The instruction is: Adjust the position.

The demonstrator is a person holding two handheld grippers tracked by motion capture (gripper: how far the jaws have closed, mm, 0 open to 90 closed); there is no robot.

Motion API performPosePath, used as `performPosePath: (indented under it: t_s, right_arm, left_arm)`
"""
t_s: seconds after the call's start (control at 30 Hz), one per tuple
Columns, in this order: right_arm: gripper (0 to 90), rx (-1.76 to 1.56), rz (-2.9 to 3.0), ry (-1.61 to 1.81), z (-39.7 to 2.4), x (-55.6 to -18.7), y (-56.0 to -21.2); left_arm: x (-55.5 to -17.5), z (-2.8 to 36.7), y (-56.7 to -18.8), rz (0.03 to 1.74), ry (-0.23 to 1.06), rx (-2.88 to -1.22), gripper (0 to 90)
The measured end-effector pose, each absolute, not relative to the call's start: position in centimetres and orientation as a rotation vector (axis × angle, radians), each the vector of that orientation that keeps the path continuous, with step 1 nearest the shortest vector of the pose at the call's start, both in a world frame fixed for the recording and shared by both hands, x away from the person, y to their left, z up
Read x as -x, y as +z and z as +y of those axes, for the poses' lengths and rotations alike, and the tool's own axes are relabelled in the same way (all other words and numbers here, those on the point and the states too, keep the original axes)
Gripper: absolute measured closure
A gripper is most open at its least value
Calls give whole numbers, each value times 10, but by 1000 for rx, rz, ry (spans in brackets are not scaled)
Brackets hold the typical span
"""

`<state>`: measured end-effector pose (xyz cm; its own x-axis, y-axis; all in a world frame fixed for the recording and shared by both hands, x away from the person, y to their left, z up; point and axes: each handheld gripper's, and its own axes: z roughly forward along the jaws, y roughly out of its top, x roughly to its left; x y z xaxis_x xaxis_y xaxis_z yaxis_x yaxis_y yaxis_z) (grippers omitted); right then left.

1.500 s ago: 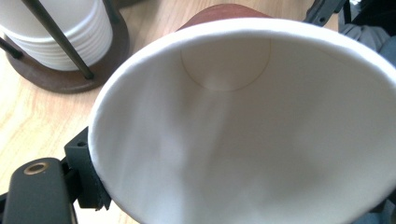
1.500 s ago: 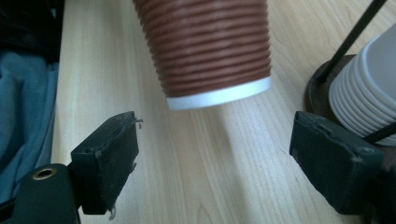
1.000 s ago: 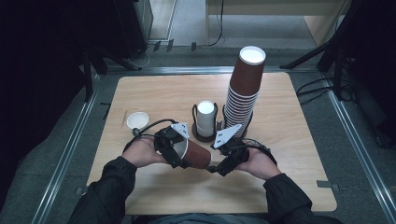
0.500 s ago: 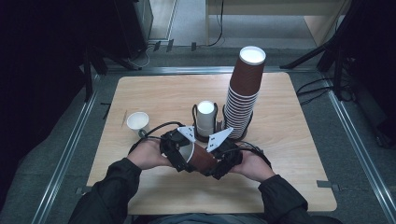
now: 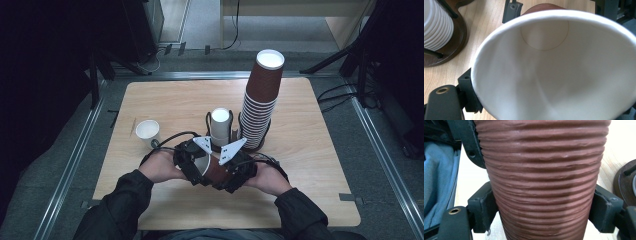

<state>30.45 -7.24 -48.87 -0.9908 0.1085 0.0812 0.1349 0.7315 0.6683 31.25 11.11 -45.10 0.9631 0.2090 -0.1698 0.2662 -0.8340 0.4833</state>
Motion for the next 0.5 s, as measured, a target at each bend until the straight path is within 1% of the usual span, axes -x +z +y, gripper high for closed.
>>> performPosePath:
  t_s: [0.33, 0.43, 0.5]
  right_arm:
    - [208, 187, -2909, -1126, -72, -304, -487]
    - [208, 197, -2916, -1125, -74, -304, -486]
    - [208, 197, -2917, -1131, -76, -306, -486]
  left_arm:
    - [-312, 111, -451, 310, -105, -2579, 73]
    - [-312, 113, -449, 327, -101, -2555, 30]
    - [-313, 115, -448, 337, -96, -2537, 18]
